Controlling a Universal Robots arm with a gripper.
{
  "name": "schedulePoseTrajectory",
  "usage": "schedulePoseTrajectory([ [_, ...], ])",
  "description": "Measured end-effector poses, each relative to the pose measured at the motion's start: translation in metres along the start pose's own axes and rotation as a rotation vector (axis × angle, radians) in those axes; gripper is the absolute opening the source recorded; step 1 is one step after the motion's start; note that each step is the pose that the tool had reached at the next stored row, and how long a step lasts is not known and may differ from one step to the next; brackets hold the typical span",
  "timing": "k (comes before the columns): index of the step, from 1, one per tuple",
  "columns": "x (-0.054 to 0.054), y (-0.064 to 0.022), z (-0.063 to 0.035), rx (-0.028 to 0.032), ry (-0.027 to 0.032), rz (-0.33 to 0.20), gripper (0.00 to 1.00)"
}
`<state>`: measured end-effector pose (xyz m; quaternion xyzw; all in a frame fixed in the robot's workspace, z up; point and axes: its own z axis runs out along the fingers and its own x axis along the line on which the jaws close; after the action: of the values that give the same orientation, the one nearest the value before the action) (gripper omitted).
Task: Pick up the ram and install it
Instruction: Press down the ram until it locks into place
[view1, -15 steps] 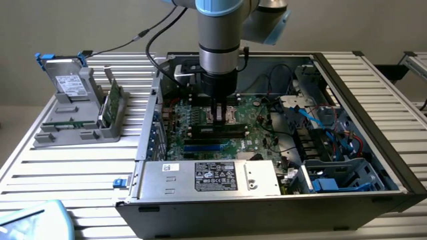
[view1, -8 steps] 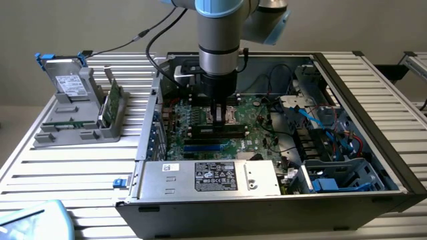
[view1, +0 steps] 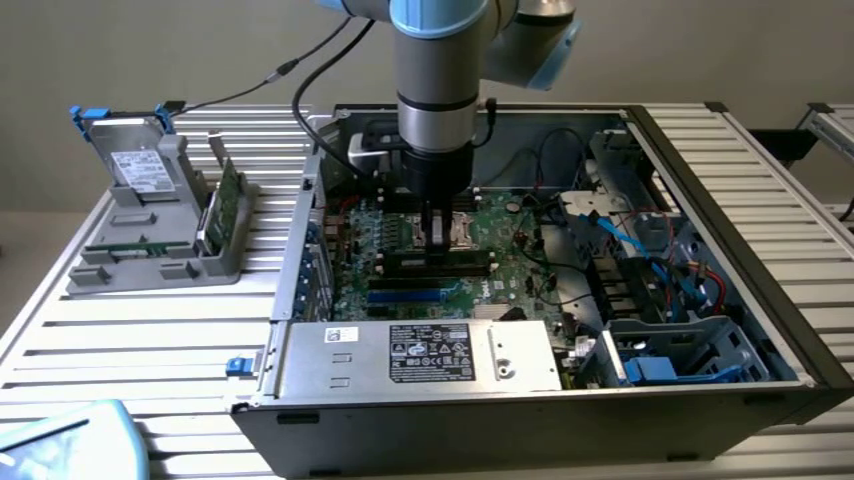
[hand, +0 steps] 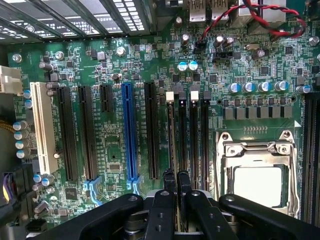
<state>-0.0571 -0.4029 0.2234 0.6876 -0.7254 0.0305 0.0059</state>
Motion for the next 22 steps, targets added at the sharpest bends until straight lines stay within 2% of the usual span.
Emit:
schedulePoseTrajectory([
  [17, -0.0005, 0.0018, 0.0008, -0.0003, 0.0002, 0.007, 0.14],
  [22, -0.0005, 0.0018, 0.0008, -0.0015, 0.0012, 0.031, 0.14],
])
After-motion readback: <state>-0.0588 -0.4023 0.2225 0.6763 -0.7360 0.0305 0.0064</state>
